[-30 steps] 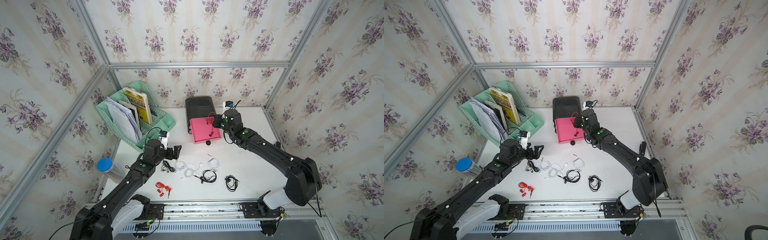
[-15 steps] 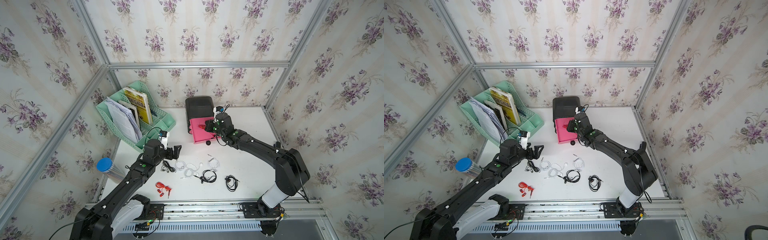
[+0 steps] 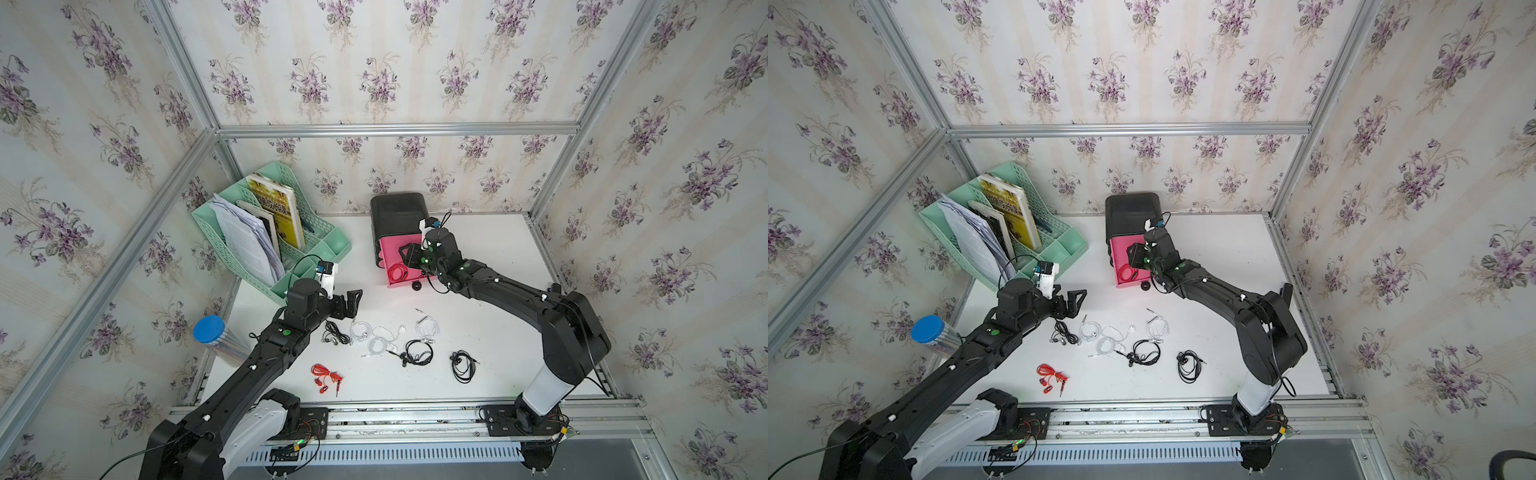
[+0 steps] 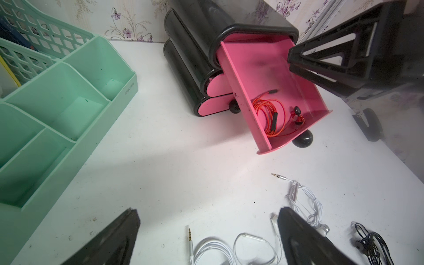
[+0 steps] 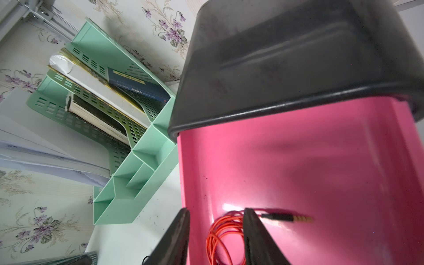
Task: Place the wired earphones into the drawer by color
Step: Place the wired earphones in the drawer, then pick up the wired earphones from the center of the board.
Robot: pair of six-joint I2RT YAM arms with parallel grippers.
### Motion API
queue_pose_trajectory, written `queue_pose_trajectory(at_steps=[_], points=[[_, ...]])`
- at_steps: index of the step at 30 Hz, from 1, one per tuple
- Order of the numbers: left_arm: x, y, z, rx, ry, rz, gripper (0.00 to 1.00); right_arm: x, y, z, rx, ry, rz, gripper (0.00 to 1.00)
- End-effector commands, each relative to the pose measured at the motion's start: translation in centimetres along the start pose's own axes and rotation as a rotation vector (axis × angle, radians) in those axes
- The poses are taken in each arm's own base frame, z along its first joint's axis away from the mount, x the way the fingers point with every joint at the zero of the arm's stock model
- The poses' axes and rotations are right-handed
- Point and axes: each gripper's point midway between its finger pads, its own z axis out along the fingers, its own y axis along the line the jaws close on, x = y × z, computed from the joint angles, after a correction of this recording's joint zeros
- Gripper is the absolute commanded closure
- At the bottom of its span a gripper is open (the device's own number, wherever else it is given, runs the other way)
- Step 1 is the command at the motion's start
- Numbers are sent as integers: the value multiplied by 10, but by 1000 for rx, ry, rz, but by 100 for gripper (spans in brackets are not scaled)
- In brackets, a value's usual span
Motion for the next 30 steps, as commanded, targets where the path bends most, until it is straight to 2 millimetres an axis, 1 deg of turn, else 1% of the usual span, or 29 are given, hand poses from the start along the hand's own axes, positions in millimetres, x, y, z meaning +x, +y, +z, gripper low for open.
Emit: queue_pose_trajectory(at_steps=[1, 5, 8, 12, 16, 19, 22, 25, 30], points=[[-3, 2, -1, -11, -14, 12, 1, -6, 6, -10, -15, -10, -13, 54], [-5, 2, -4, -21, -19, 10, 1, -7, 4, -25, -3, -22, -34, 51], [-5, 9, -11, -71, -2, -21, 1, -7, 0, -40, 15, -34, -62, 48], [8, 20, -29, -165, 96, -129, 1, -3, -11, -60, 60, -43, -125, 46], [32, 29, -51, -259, 222, -251, 1, 4, -30, -80, 120, -72, -190, 46], [57, 35, -66, -326, 317, -352, 1, 11, -48, -91, 184, -85, -230, 46], [84, 39, -79, -397, 405, -481, 1, 16, -62, -100, 232, -97, -258, 46], [106, 38, -88, -440, 481, -593, 1, 19, -71, -105, 256, -109, -261, 46], [129, 39, -98, -514, 546, -709, 1, 23, -80, -107, 270, -117, -252, 46]])
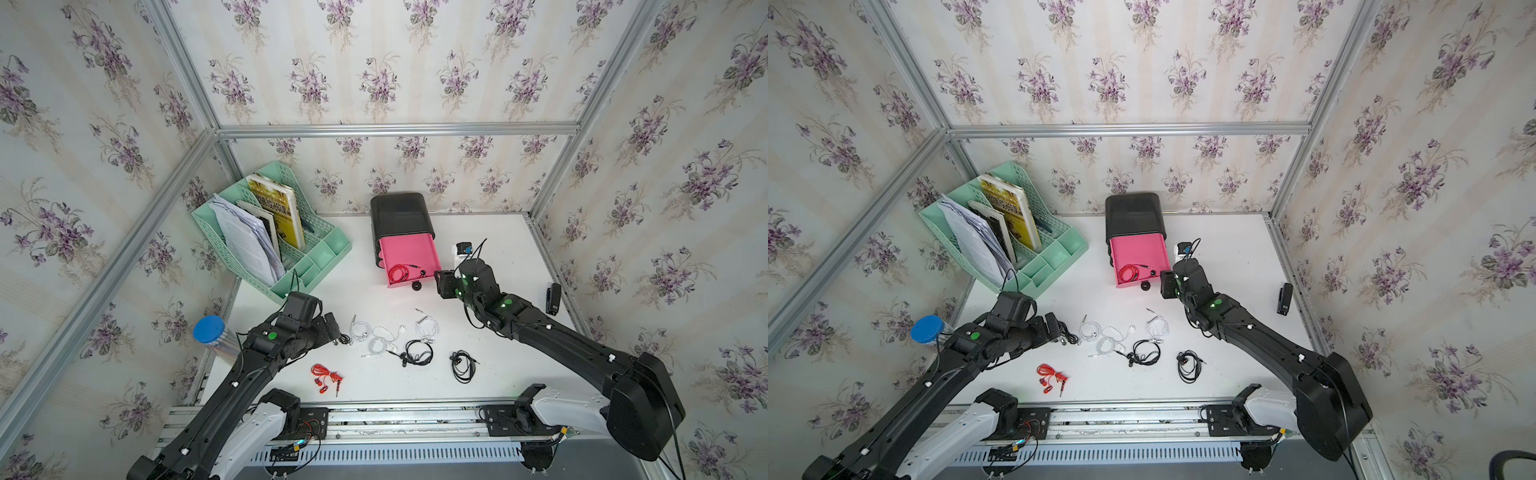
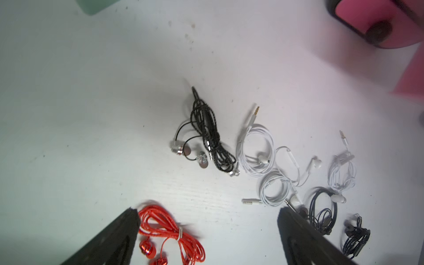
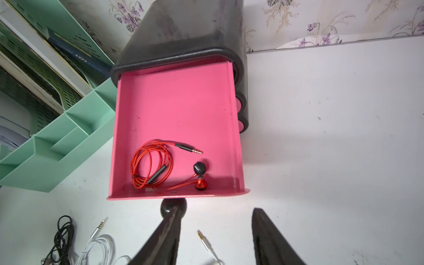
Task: Place the wired earphones into the drawer by color
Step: Pick up the wired earphones from the center of the board.
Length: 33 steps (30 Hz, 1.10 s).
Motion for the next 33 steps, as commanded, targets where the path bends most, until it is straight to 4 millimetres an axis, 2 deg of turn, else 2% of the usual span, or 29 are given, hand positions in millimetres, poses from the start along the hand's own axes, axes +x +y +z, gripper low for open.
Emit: queue_pose_trajectory(at_steps=[1, 12, 14, 20, 23, 27, 31, 33], points=[[20, 20, 1, -84, 76, -136, 1, -7, -6, -1, 23, -43, -4, 46], [60, 39, 18, -136, 209, -313, 0, -8, -30, -11, 66, -106, 14, 45], [61, 41, 18, -147, 219, -310, 4, -6, -32, -12, 62, -109, 21, 45], [57, 38, 21, -150, 215, -274, 7, -6, -38, -18, 64, -123, 34, 45], [60, 40, 27, -160, 230, -276, 5, -8, -41, -21, 71, -137, 42, 45], [64, 40, 38, -163, 259, -273, 7, -8, -46, -24, 89, -151, 43, 45], [67, 39, 46, -166, 281, -268, 11, -8, -50, -26, 110, -162, 42, 45], [67, 39, 48, -171, 284, -262, 19, -8, -50, -26, 109, -163, 42, 45]])
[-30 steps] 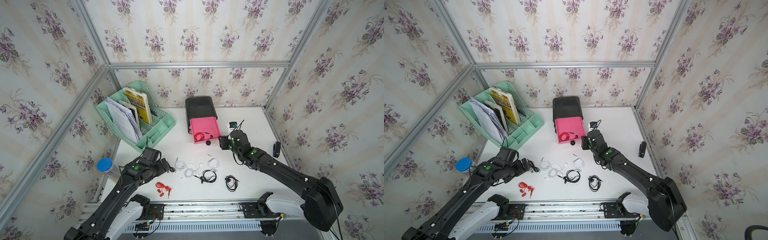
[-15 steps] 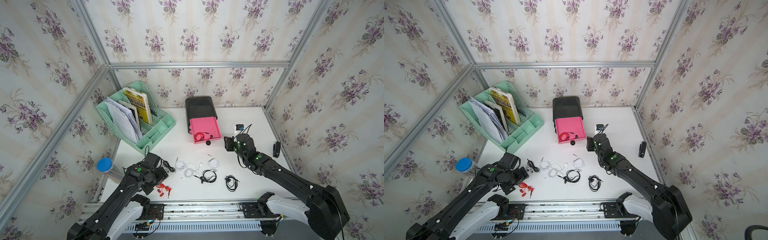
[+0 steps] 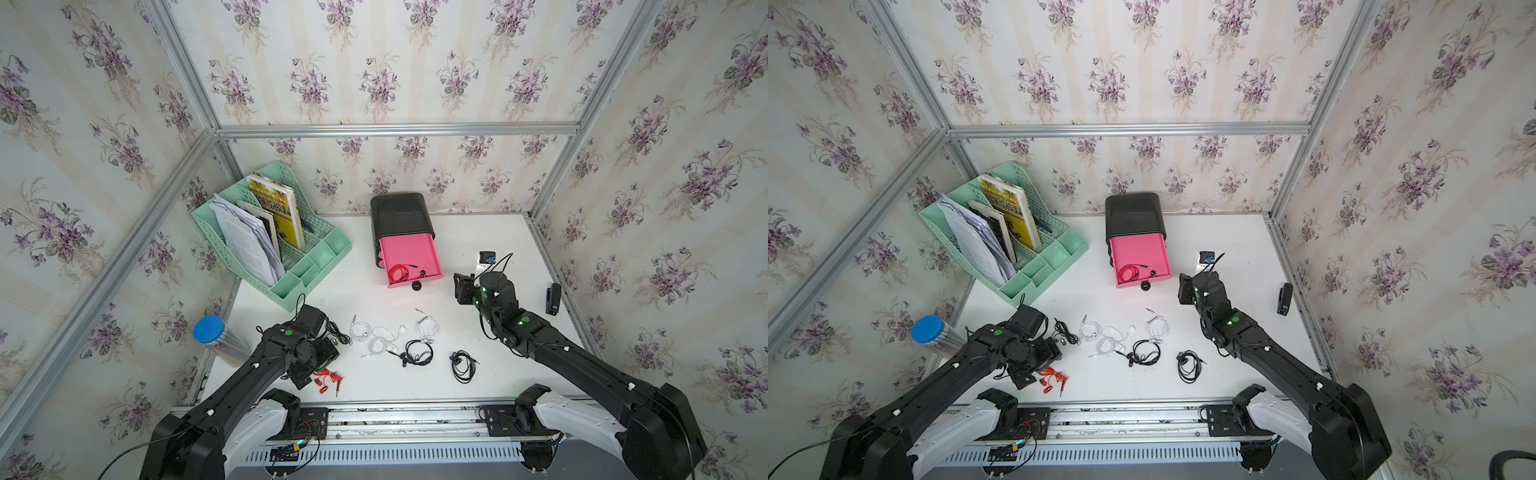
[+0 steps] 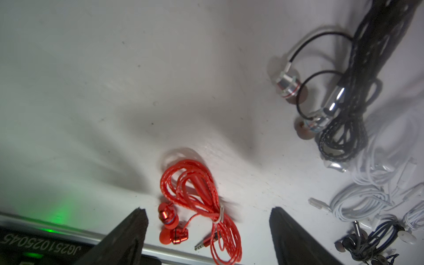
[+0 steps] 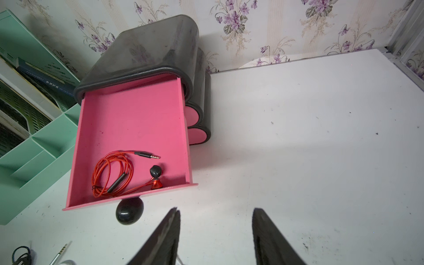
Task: Place the wired earphones into the drawer by color
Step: Pick up the wired earphones from the center of the board.
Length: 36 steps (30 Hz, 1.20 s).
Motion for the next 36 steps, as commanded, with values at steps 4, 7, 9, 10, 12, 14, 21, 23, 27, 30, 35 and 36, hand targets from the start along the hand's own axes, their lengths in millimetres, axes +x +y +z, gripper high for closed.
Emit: queue_pose_trajectory(at_steps=[4, 7, 9, 10, 12, 14, 21, 23, 27, 30, 35, 36], points=[[-3, -1, 3, 3, -11, 10, 30, -7, -1, 0, 10, -32, 5, 45], [-3, 2, 4, -4, -19, 5, 37, -7, -2, -1, 11, -33, 3, 45], [-3, 4, 5, -7, -23, 2, 43, -8, -2, -1, 10, -35, 5, 45], [-3, 4, 5, -8, -24, -1, 44, -8, -2, -1, 11, -37, 6, 45], [-3, 6, 6, -13, -26, -5, 50, -8, -2, -2, 9, -39, 7, 45], [-5, 8, 6, -23, -36, -8, 55, -8, -2, -2, 9, -40, 7, 45], [-9, 10, 9, -47, -46, -6, 73, -8, -3, -2, 15, -40, 6, 46], [-9, 9, 9, -50, -46, 1, 81, -8, -3, -2, 16, -41, 6, 45], [-9, 10, 10, -58, -43, 5, 93, -9, -4, -3, 18, -45, 7, 45], [-10, 8, 8, -50, -50, 8, 98, -10, -4, -3, 17, -48, 8, 45], [-11, -3, 1, 22, -70, 36, 100, -10, -4, -4, 19, -50, 7, 45], [-12, -5, -1, 36, -75, 36, 100, -11, -4, -4, 18, -52, 7, 45]])
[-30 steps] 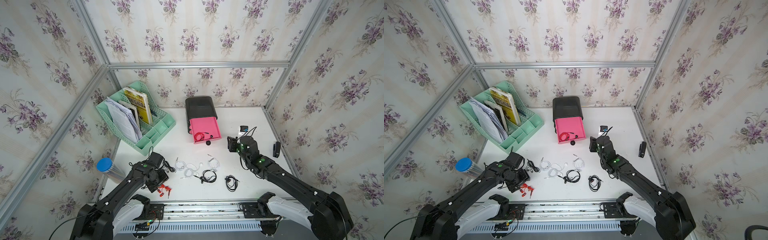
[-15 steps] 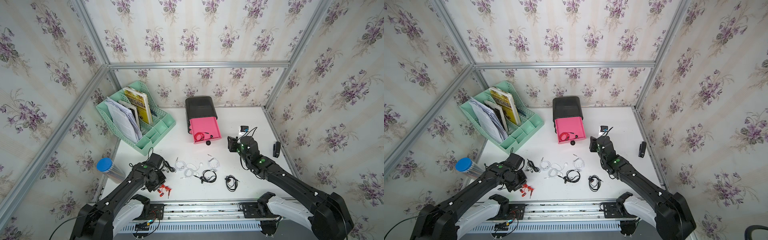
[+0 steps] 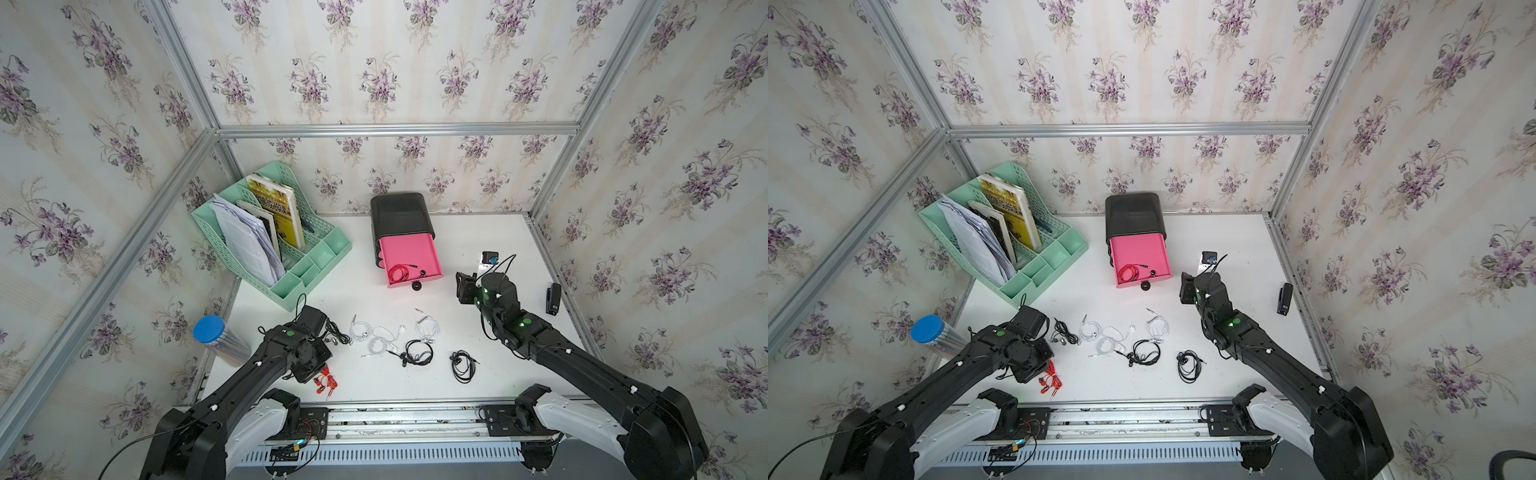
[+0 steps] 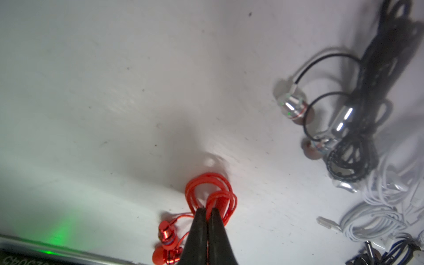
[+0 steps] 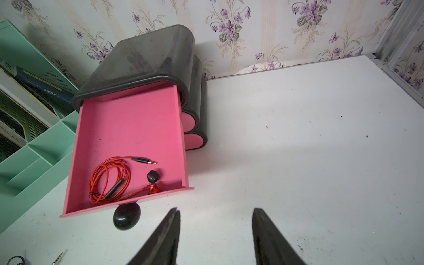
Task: Place the wired earphones into the drawer by color
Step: Pick up the wired earphones from the center of the board, then place the wired earphones in the drawer.
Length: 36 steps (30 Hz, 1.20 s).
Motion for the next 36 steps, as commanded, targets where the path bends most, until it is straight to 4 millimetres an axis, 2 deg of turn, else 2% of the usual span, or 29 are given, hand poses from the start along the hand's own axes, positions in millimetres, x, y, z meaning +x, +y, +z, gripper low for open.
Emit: queue_pose_trajectory(at_steps=[1, 7, 9, 19, 24, 28, 36], points=[[-3, -9, -8, 56, -25, 28, 100, -6, -1, -1, 7, -27, 2, 45], [-11, -24, -34, 181, -112, 46, 100, -7, 0, -2, 0, -32, 1, 45], [-15, -36, -45, 260, -148, 91, 100, -7, 0, -2, -1, -33, 2, 45], [-29, -87, -122, 518, -317, 278, 100, -8, 0, -4, -3, -40, 7, 45], [-38, -120, -148, 603, -358, 362, 100, -8, -1, -5, -4, -47, 10, 45], [-44, -156, -172, 707, -395, 445, 100, -8, -1, -5, -6, -48, 11, 45], [-63, -211, -210, 789, -482, 517, 100, -6, -2, -3, -3, -43, 8, 46]])
